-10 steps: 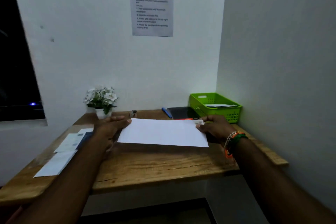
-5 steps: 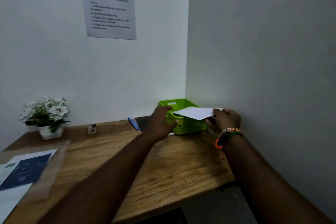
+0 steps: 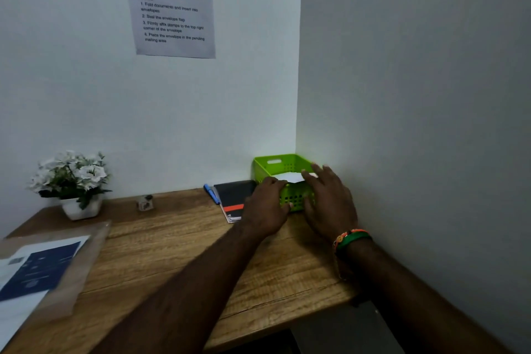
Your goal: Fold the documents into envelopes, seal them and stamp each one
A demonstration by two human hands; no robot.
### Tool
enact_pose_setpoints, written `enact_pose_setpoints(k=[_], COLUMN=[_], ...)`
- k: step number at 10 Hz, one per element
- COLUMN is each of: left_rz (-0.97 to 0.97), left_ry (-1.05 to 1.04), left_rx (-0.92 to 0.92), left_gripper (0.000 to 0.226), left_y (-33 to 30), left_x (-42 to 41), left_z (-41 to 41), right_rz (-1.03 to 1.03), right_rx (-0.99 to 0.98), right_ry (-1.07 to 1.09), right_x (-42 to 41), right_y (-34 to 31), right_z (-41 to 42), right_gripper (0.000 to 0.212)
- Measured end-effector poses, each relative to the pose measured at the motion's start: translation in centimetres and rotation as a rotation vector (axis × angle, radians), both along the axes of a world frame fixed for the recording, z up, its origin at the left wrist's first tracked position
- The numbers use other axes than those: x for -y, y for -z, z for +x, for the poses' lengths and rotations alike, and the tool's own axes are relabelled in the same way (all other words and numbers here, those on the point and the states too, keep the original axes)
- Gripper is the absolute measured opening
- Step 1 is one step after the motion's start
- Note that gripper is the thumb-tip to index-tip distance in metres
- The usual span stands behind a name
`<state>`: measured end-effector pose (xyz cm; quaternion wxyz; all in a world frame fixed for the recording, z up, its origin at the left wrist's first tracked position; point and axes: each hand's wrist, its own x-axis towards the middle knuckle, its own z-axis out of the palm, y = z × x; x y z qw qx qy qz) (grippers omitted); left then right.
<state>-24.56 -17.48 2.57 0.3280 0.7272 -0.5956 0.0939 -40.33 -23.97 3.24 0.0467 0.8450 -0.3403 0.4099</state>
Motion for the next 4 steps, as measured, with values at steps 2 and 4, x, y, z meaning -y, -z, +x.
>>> enact_pose_setpoints(k=[2,4], left_rz=[0.075,-0.06], left_ry=[0.053,0.004], left_rx=[-0.026,-0.021], left_gripper=[0.068,0.063], left_y=[-0.3,-2.3], left_x=[-0.6,-4.9], left_z=[0.4,1.9], right_rz=[0.152,0.01], right_rx=[-0.4,-0.146], right_ry=[0.11,-0.036], right_x=[-0.4,-2.6], right_y=[-0.3,-2.4], right_z=[0.9,2.0], right_gripper=[0.075,0.074])
